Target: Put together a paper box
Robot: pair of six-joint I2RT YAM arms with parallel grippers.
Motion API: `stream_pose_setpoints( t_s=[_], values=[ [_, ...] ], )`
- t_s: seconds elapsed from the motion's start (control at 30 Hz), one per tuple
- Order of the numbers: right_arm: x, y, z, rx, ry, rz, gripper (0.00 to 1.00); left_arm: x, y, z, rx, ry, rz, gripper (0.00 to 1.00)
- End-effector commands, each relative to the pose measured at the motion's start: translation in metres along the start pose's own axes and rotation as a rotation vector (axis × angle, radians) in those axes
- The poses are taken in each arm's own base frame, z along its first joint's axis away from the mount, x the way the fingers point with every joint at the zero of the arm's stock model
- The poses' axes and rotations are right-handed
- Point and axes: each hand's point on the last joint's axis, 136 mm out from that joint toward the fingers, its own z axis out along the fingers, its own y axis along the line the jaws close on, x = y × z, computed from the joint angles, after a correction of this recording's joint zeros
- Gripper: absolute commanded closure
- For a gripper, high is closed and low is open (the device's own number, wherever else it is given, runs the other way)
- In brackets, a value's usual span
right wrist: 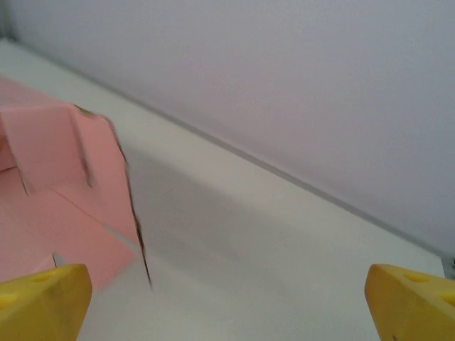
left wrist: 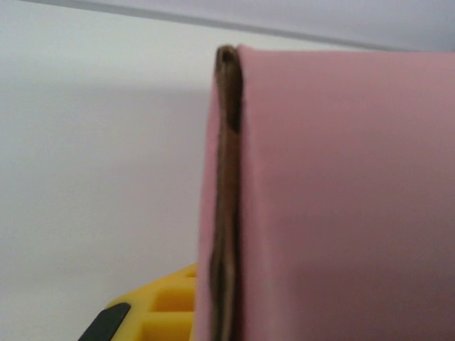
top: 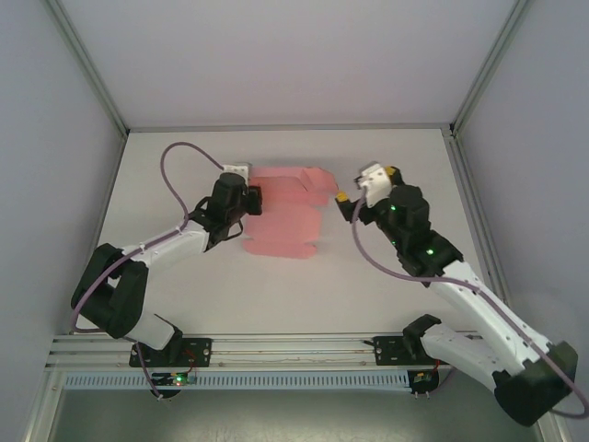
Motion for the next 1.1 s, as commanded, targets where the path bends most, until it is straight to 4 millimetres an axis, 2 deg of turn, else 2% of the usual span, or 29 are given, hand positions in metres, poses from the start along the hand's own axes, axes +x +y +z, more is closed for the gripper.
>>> stream_pose_setpoints(
  t_s=[0.0, 0.13, 0.27, 0.33, 0.4, 0.47, 0.5, 0.57, 0.6, 0.67, 0.77, 0.9, 1.07],
  values=[
    [0.023, -0.017, -0.003, 0.022, 0.009, 0.369, 0.02, -0.034, 0.019, -0.006, -0.075, -0.141, -0.142, 1.0],
    [0.033, -0.007, 0.008, -0.131, -0.015, 0.669, 0.05, -0.048, 0.013, -0.003, -0.031, -0.195, -0.169, 1.0],
    [0.031, 0.005, 0.03, -0.21, 0.021, 0.754, 0.12, -0.054, -0.003, 0.0, 0.052, -0.198, -0.148, 1.0],
    [0.03, 0.012, 0.044, -0.253, 0.06, 0.772, 0.21, -0.055, -0.007, 0.001, 0.072, -0.198, -0.152, 1.0],
    [0.025, 0.024, 0.057, -0.331, 0.08, 0.776, 0.33, -0.055, -0.01, 0.002, 0.092, -0.203, -0.159, 1.0],
    [0.016, 0.032, 0.067, -0.395, 0.068, 0.779, 0.39, -0.056, -0.014, 0.002, 0.114, -0.204, -0.158, 1.0],
    [0.013, 0.033, 0.073, -0.413, 0.054, 0.784, 0.42, -0.056, -0.015, 0.002, 0.121, -0.2, -0.162, 1.0],
    [0.01, 0.032, 0.083, -0.42, 0.032, 0.799, 0.55, -0.056, -0.018, 0.001, 0.137, -0.198, -0.163, 1.0],
    [0.01, 0.032, 0.087, -0.426, 0.026, 0.801, 0.56, -0.057, -0.019, 0.001, 0.142, -0.198, -0.162, 1.0],
    [0.011, 0.032, 0.096, -0.428, 0.033, 0.801, 0.67, -0.057, -0.02, -0.001, 0.148, -0.2, -0.157, 1.0],
    [0.007, 0.039, 0.103, -0.486, 0.031, 0.796, 0.81, -0.058, -0.019, -0.003, 0.139, -0.204, -0.15, 1.0],
    [-0.001, 0.051, 0.105, -0.565, 0.024, 0.791, 0.84, -0.057, -0.019, -0.002, 0.139, -0.199, -0.15, 1.0],
    [-0.012, 0.071, 0.097, -0.671, 0.014, 0.756, 0.84, -0.054, -0.017, 0.003, 0.13, -0.189, -0.159, 1.0]
  ],
)
